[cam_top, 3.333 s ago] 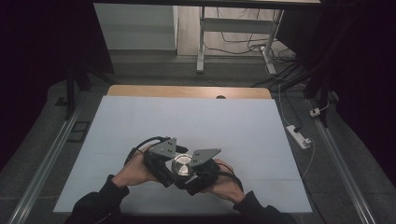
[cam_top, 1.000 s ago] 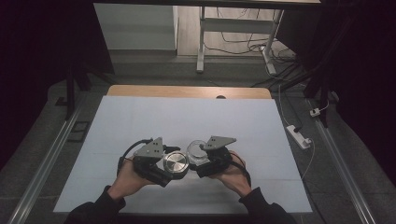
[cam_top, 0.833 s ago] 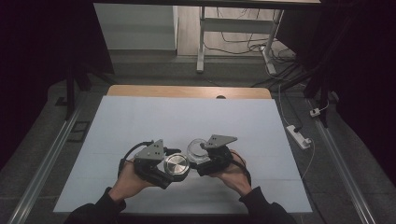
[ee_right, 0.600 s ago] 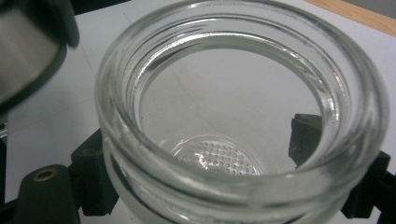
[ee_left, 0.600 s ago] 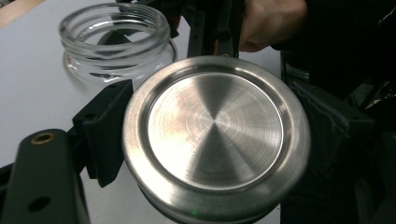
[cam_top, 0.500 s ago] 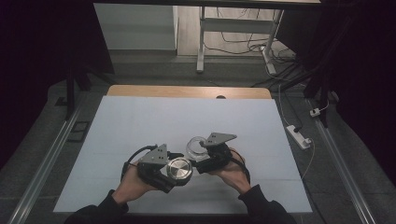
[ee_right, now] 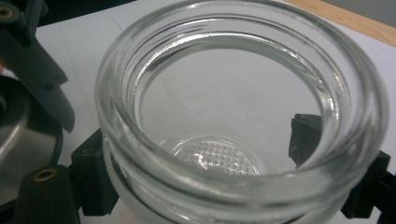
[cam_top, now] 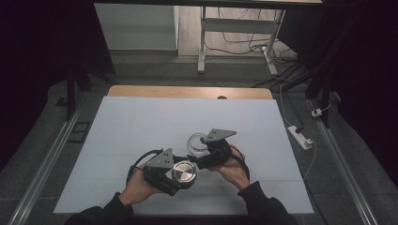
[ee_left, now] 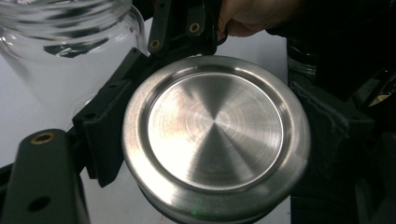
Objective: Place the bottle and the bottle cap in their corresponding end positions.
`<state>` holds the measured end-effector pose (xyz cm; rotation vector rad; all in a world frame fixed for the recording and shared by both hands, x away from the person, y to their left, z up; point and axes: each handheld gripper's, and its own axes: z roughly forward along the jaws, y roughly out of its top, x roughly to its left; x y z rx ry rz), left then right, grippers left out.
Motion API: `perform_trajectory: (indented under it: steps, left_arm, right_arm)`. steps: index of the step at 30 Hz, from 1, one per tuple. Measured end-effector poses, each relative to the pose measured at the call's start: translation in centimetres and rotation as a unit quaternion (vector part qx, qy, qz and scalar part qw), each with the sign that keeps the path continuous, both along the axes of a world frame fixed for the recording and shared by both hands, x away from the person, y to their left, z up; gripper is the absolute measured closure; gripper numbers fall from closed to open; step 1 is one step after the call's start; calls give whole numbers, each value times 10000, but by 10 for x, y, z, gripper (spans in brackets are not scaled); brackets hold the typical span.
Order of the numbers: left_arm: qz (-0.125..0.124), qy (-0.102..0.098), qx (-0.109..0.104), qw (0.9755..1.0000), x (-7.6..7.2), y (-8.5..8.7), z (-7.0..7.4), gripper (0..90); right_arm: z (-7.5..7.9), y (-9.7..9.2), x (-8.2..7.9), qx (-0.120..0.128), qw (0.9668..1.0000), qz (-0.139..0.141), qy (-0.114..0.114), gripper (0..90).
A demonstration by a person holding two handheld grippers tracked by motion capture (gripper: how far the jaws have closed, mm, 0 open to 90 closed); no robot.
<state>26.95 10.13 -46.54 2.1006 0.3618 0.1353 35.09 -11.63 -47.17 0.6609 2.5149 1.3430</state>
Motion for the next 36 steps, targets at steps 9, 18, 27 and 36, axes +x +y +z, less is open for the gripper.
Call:
perform_trajectory:
  steps: [9, 18, 27, 36]
  left_arm:
    - [86, 22, 25, 10000, 7, -2, -11, 191]
    - [157, -93, 104, 9998, 15, -8, -21, 191]
    - [228, -121, 139, 9996, 24, -11, -30, 191]
    - [219, -60, 126, 9997, 29, -16, -38, 191]
  right_arm:
    - [-3, 5, 13, -45, 9999, -89, -25, 146]
    - [-4, 9, 26, -29, 9998, -166, -47, 146]
    - [-5, 13, 39, -22, 9996, -276, -62, 146]
    - [-9, 20, 57, -82, 9992, -389, -101, 146]
